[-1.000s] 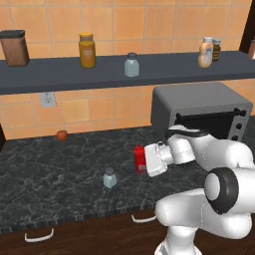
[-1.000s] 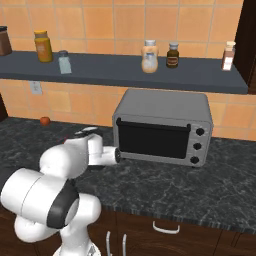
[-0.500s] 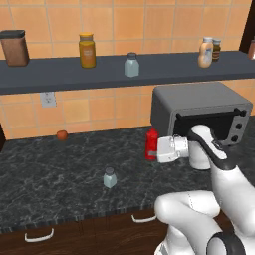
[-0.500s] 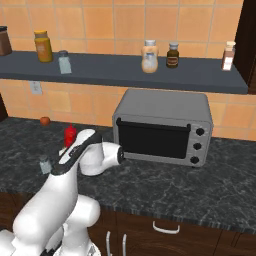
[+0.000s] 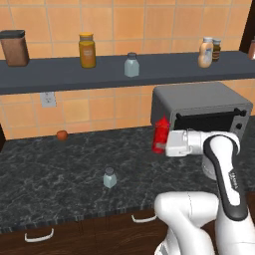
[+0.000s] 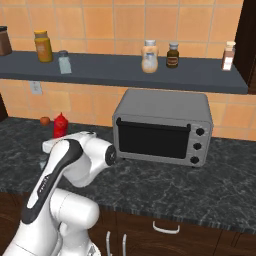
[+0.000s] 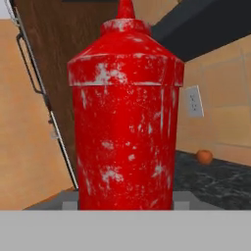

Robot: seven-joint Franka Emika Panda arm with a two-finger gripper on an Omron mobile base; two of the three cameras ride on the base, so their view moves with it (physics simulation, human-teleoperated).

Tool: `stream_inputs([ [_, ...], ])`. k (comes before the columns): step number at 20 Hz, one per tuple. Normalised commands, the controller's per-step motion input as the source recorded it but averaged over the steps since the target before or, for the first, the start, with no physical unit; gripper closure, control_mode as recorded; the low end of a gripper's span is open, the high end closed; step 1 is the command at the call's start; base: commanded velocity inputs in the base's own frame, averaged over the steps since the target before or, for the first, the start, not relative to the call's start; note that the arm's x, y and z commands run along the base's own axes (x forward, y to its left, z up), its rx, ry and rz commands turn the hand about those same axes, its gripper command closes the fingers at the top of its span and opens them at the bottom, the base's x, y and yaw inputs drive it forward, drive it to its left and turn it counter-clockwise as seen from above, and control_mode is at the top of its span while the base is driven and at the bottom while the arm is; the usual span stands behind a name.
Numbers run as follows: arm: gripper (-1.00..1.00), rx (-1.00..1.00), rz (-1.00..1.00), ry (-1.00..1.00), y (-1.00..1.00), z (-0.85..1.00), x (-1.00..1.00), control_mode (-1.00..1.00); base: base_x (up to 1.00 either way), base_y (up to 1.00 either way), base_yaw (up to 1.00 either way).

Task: Put the shaker and condiment bottle from the counter next to their counterparts in the cabinet.

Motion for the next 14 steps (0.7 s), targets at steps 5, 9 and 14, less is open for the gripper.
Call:
stream_inputs([
  [5, 1.00, 0.00, -0.18, 0.00, -0.28, 0.71, -0.54, -1.00, 0.00, 0.00, 0.00],
  [9, 1.00, 0.00, -0.20, 0.00, -0.30, 0.61, -0.55, -1.00, 0.00, 0.00, 0.00],
  [14, 1.00, -0.02, -0.21, 0.00, -0.30, 0.53, -0.59, -1.00, 0.00, 0.00, 0.00],
])
